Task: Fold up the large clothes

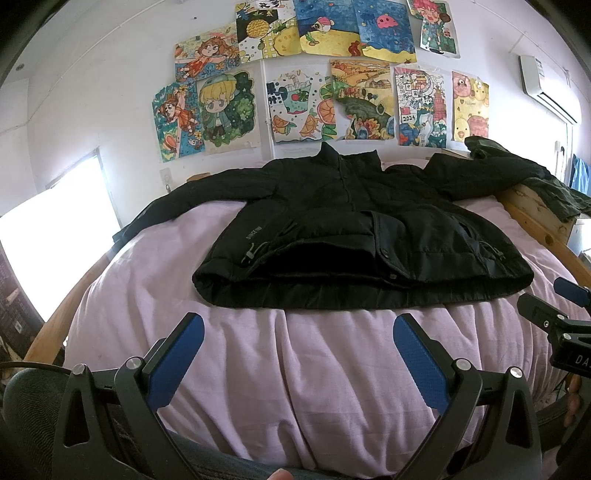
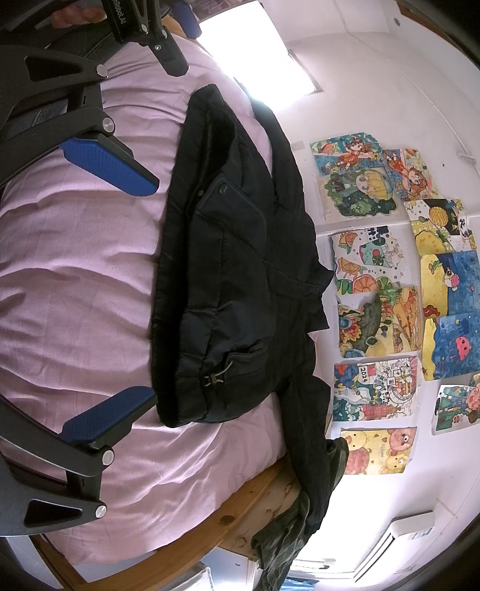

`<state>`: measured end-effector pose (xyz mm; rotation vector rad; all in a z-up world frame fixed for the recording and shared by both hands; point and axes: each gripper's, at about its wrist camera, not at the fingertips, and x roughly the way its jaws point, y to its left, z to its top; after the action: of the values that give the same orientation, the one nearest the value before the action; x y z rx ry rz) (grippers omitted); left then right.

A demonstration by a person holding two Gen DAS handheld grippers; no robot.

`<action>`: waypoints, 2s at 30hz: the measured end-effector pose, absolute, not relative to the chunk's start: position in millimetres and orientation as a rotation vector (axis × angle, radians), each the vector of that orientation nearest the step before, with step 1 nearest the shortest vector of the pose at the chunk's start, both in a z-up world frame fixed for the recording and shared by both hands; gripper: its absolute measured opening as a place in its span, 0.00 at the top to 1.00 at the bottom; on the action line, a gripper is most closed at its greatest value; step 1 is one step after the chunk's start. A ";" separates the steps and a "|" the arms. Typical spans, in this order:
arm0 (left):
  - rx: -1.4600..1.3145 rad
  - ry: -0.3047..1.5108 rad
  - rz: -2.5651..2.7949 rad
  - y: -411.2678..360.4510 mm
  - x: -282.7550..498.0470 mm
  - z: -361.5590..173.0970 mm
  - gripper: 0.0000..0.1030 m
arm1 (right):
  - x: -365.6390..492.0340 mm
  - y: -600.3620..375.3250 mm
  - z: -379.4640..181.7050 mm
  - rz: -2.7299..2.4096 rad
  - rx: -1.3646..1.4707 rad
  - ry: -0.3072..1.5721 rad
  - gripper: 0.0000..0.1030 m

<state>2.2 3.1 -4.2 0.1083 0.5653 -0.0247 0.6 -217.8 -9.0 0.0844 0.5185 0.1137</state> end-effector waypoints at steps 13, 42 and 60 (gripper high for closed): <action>0.109 0.565 -0.025 2.9 2.0 -4.0 0.02 | 0.1 -218.8 -8.1 0.115 0.087 0.518 0.00; 0.002 0.720 -0.043 24.8 25.0 -0.2 0.02 | 8.6 -240.4 -11.1 0.020 0.104 0.586 0.00; 0.102 0.825 -0.068 13.4 174.2 97.9 0.02 | 131.4 -297.4 93.9 0.059 -0.199 0.695 0.00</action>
<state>174.2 13.4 97.9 0.1017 0.8248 -0.0684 131.4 -297.4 93.9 -0.1991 0.6952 0.0593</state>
